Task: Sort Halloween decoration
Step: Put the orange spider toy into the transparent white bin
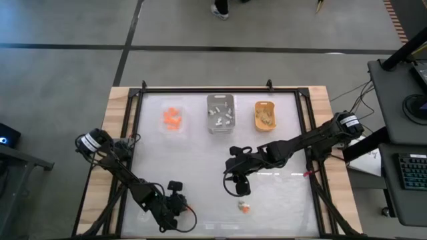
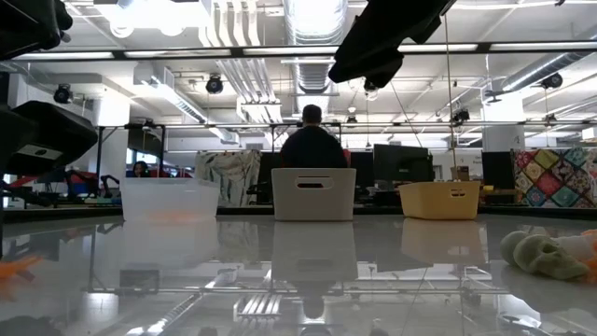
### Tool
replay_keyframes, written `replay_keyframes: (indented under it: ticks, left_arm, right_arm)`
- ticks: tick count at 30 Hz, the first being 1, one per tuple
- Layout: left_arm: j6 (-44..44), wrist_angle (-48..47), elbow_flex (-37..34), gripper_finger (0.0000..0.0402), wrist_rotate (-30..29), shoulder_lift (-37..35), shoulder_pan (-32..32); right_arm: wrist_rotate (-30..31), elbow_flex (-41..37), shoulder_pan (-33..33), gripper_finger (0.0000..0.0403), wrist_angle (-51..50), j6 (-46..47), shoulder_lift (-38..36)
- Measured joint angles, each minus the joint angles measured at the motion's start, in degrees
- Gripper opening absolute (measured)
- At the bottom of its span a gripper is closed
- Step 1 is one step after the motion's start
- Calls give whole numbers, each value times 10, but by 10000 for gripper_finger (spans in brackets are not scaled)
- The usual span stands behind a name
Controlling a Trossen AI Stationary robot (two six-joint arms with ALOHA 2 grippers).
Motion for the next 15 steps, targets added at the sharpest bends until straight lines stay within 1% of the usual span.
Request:
replay_keyframes:
  ticks: [7, 15]
  left_arm:
    - [0, 0, 0, 4, 1, 0, 0]
    - [0, 3, 0, 0, 0, 0, 0]
  right_arm:
    - [0, -1, 0, 113, 1, 0, 0]
    - [8, -3, 0, 114, 2, 3, 0]
